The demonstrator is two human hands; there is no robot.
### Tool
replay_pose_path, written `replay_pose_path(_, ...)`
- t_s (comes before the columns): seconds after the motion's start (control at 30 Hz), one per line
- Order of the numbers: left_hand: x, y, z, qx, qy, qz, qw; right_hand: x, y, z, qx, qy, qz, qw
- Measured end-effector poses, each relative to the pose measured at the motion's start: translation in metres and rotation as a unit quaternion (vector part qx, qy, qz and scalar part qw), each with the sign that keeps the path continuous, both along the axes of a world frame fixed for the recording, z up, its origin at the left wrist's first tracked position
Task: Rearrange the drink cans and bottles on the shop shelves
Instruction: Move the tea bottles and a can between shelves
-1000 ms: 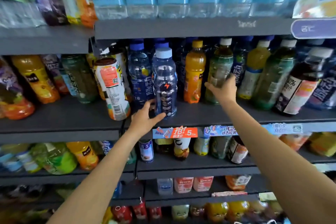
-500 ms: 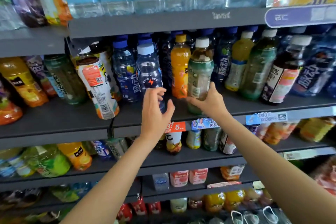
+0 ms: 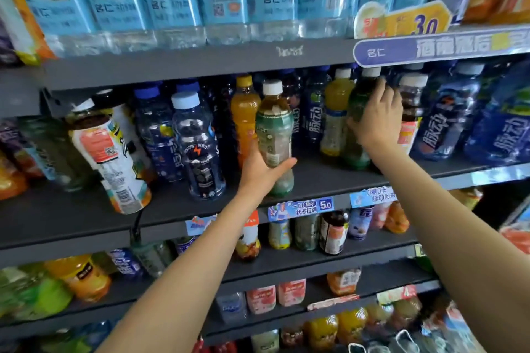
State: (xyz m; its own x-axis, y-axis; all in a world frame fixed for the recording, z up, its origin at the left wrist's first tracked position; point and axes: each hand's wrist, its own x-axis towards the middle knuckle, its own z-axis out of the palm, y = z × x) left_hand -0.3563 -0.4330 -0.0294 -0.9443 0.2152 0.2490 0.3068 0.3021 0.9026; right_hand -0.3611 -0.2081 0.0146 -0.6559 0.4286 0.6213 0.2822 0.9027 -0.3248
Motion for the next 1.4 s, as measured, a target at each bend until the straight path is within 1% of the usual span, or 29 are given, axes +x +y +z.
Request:
replay_pose_path(0.07, -0.002, -0.008, -0.002, -0.031, 0.006, -0.004, 1.0, -0.007, -0.01, -0.002, -0.032, 0.024, -0.02, 0.999)
replay_pose_path(0.1, -0.002, -0.012, -0.003, -0.045, 0.007, -0.005, 0.999, -0.006, -0.017, -0.005, -0.06, 0.053, -0.01, 0.997)
replay_pose_path(0.17, 0.002, -0.022, -0.003, -0.055, 0.002, -0.005, 0.998, 0.0, -0.032, -0.015, -0.097, 0.129, 0.041, 0.986)
replay_pose_path(0.2, 0.005, -0.028, -0.002, -0.052, 0.002, -0.004, 0.999, 0.006, -0.041, -0.022, -0.097, 0.156, 0.07, 0.98)
replay_pose_path(0.27, 0.016, -0.044, 0.001, -0.04, -0.001, -0.009, 0.999, 0.023, -0.063, -0.036, -0.07, 0.163, 0.132, 0.975)
replay_pose_path(0.37, 0.041, -0.077, 0.001, 0.009, 0.001, -0.033, 0.999, 0.055, -0.099, -0.045, -0.03, 0.133, 0.243, 0.96)
replay_pose_path(0.5, 0.076, -0.136, 0.008, 0.07, 0.008, -0.038, 0.997, 0.088, -0.167, -0.021, -0.078, 0.159, 0.304, 0.936)
replay_pose_path(0.6, 0.097, -0.202, 0.012, 0.08, 0.011, -0.009, 0.997, 0.104, -0.234, 0.0, -0.069, 0.167, 0.367, 0.913)
replay_pose_path(0.73, 0.125, -0.319, 0.009, 0.081, 0.03, 0.053, 0.995, 0.116, -0.34, 0.011, -0.052, 0.164, 0.45, 0.876)
replay_pose_path(0.87, 0.158, -0.442, 0.008, 0.045, 0.05, 0.11, 0.992, 0.133, -0.458, 0.007, -0.065, 0.161, 0.506, 0.845)
replay_pose_path(0.97, 0.18, -0.521, 0.007, 0.017, 0.048, 0.156, 0.987, 0.142, -0.538, -0.001, -0.091, 0.133, 0.554, 0.817)
replay_pose_path(1.07, 0.198, -0.591, 0.011, 0.008, 0.04, 0.196, 0.98, 0.14, -0.61, -0.007, -0.099, 0.101, 0.587, 0.797)
replay_pose_path(1.13, 0.205, -0.634, 0.012, 0.007, 0.036, 0.236, 0.971, 0.133, -0.653, -0.01, -0.088, 0.099, 0.605, 0.785)
replay_pose_path(1.27, 0.206, -0.707, 0.01, 0.028, 0.059, 0.297, 0.953, 0.112, -0.73, -0.009, -0.096, 0.094, 0.638, 0.758)
replay_pose_path(1.33, 0.199, -0.738, 0.007, 0.035, 0.059, 0.316, 0.946, 0.096, -0.765, -0.008, -0.127, 0.09, 0.643, 0.75)
replay_pose_path(1.4, 0.189, -0.767, 0.006, 0.034, 0.061, 0.328, 0.942, 0.075, -0.8, -0.007, -0.187, 0.083, 0.631, 0.748)
